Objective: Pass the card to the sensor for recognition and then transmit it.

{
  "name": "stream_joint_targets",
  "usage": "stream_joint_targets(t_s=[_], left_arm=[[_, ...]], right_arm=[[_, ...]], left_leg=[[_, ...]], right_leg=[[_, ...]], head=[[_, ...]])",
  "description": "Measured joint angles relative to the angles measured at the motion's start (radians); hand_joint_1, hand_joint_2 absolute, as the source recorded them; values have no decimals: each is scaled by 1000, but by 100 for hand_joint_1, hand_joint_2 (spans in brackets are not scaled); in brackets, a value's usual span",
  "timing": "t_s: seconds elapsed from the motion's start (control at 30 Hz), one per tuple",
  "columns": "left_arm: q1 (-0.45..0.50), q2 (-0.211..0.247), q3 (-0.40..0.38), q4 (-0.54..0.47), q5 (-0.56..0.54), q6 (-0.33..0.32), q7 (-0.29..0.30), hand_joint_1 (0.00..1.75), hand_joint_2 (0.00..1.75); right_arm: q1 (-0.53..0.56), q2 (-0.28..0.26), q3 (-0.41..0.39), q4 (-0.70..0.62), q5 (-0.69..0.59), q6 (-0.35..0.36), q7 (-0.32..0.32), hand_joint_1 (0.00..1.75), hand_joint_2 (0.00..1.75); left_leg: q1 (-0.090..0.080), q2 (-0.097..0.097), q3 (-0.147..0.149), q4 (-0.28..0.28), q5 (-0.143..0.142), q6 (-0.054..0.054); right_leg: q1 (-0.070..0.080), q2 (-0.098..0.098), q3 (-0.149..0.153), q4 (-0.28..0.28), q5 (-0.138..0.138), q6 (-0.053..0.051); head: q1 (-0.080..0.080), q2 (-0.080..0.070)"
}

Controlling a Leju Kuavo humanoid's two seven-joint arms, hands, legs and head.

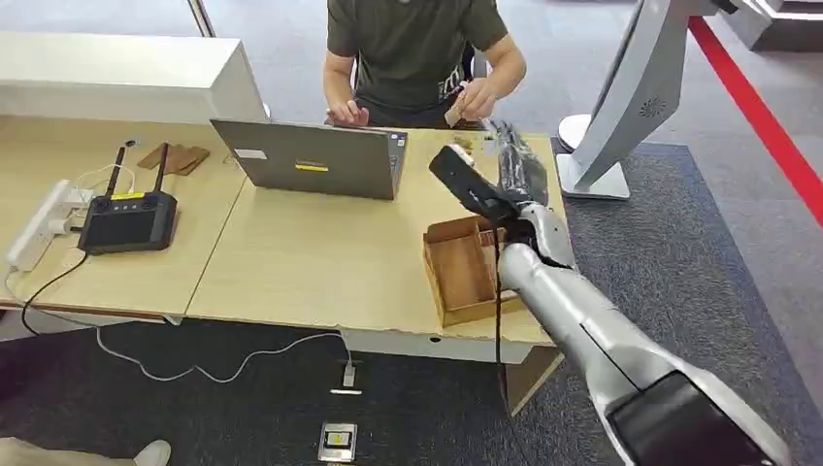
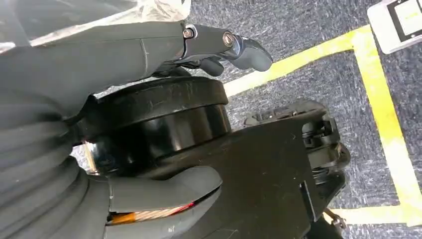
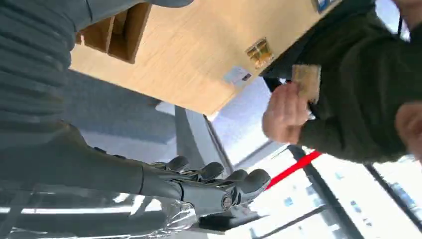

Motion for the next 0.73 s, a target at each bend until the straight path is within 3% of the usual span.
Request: stream_joint_targets(t_s=[0.1,0.33,0.4,0.5,0.6,0.73], left_arm=[[1,0,0,0,1,1,0,0,175],[1,-1,2,0,1,1,0,0,175],[1,-2,2,0,5,4,-2,0,175],[2,-3,3,0,21,13,-8,0,175],[5,-3,9,0,38,25,-13,0,175],[8,-3,20,1,58,53,-27,0,175]], right_arm=[[18,-43,-75,5,-82,-31,-51,0,175],[38,-75,-174,6,-106,-59,-50,0,175],[50,-91,-212,6,-209,-135,-60,0,175],[98,-153,-316,8,-462,-192,-142,0,175],[172,-225,-432,25,-648,-182,-221,0,175],[269,-289,-534,62,-762,-117,-272,0,175]], left_leg=[[0,0,-1,0,0,0],[-1,2,0,0,0,1],[-1,2,0,0,0,1],[1,-3,0,1,0,2],[0,-4,-2,1,-1,4],[-1,7,3,1,-5,5]], right_leg=[[0,0,0,0,1,1],[0,4,-1,0,2,2],[0,4,-2,0,2,2],[1,-2,1,-2,0,4],[0,-3,2,-3,1,5],[0,8,3,-7,1,6]], head=[[0,0],[-1,0],[-1,0],[0,0],[0,0],[-2,0]])
